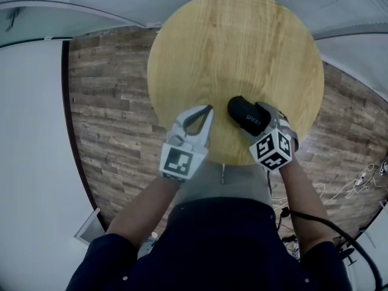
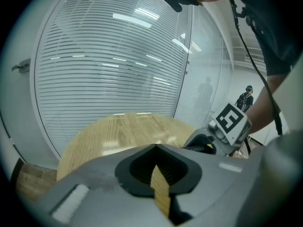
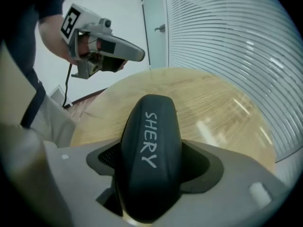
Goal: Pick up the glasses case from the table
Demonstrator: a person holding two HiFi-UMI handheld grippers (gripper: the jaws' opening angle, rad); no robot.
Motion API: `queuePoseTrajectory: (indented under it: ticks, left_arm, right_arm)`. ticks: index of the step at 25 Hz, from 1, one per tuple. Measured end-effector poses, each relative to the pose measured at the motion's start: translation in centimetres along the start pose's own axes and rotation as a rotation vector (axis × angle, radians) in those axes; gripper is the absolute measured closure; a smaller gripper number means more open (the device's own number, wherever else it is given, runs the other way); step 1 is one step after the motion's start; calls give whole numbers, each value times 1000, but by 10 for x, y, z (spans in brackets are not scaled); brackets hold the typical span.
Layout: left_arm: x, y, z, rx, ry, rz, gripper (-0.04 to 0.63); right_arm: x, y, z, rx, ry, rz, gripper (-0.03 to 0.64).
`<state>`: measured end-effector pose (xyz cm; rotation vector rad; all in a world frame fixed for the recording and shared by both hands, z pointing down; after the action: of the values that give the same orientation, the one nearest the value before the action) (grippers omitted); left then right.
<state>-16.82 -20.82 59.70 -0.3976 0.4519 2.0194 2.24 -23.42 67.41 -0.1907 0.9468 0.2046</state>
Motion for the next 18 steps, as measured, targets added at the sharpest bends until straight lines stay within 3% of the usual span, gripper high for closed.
queuePoseTrajectory:
  ticks: [8,12,18]
  left_arm:
    - [7,-1,-10,-26,-1,14,592]
    - [12,1,-24,-66,16,19,592]
    - [20,-8,-42,-100,-22,45,592]
  right_arm:
    - [28,-2,-1,-167,-211,43,256]
    - [41,-8,-6,-200,-244,73,256]
    - [69,-12,-20,-225,-308,120,256]
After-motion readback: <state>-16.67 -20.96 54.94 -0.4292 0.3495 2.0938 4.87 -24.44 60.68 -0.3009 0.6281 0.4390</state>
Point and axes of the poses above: the fingertips, and each gripper's own axes: x backward along the fingers, y to its left, z out of its underside, the point moved 9 cm from there along x, backward along the fingers, and after that the axes turned 4 degrees about -y, right-handed, at the moved point
